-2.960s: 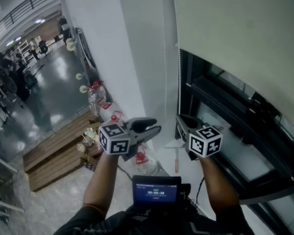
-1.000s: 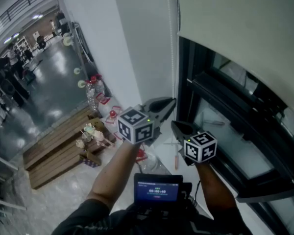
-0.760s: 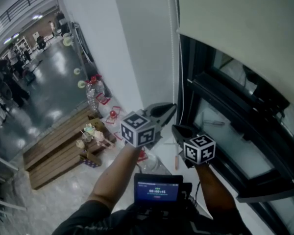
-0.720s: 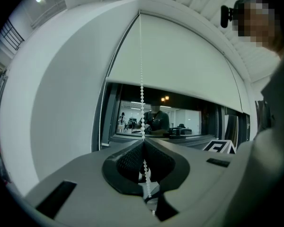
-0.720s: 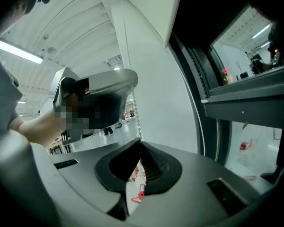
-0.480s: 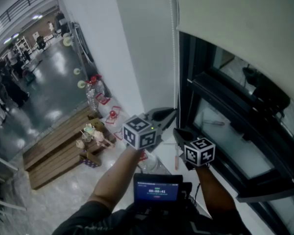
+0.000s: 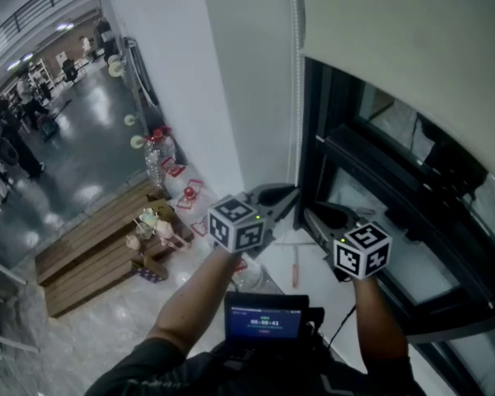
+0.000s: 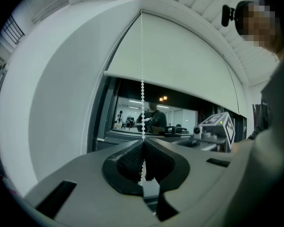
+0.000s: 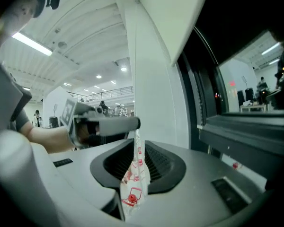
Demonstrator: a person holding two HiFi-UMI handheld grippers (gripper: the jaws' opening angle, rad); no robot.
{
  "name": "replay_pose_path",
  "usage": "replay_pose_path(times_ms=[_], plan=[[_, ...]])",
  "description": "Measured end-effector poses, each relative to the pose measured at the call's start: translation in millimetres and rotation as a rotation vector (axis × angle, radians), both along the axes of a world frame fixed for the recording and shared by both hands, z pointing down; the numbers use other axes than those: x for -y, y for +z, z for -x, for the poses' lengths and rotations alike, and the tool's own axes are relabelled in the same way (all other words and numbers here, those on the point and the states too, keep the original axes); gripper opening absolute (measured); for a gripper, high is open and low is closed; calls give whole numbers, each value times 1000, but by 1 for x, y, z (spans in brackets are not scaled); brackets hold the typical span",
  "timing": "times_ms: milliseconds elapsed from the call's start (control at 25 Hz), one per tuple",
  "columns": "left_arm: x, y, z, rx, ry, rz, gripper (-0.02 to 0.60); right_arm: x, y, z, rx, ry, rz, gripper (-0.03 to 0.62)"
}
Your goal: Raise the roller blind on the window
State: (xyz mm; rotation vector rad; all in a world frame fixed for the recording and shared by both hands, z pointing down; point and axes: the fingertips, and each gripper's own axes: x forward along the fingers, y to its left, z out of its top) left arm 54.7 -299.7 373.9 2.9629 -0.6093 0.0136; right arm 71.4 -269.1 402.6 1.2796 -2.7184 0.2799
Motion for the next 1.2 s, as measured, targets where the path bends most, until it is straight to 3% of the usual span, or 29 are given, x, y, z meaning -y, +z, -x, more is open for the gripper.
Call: replay_pose_path(times_ms=[240, 400, 560, 680, 1080, 1200], plan=[[-8, 0, -3, -1, 19, -5, 3, 7, -100, 0, 23, -17, -178, 86], [-14, -2, -5, -17, 37, -3, 3, 15, -142, 12, 12, -7, -277, 143], [-20, -3, -9, -4, 58, -11, 2, 22, -158, 27, 26, -52, -278, 142], [-21, -2, -10, -2, 61, -12, 2, 27, -163, 30, 42, -46, -275, 11], [-14, 3, -4, -21, 42, -9, 2, 33, -154, 30, 143, -34, -263, 2], [-13, 17, -7, 12, 43, 5, 2, 36, -136, 29, 135, -25, -235, 0]])
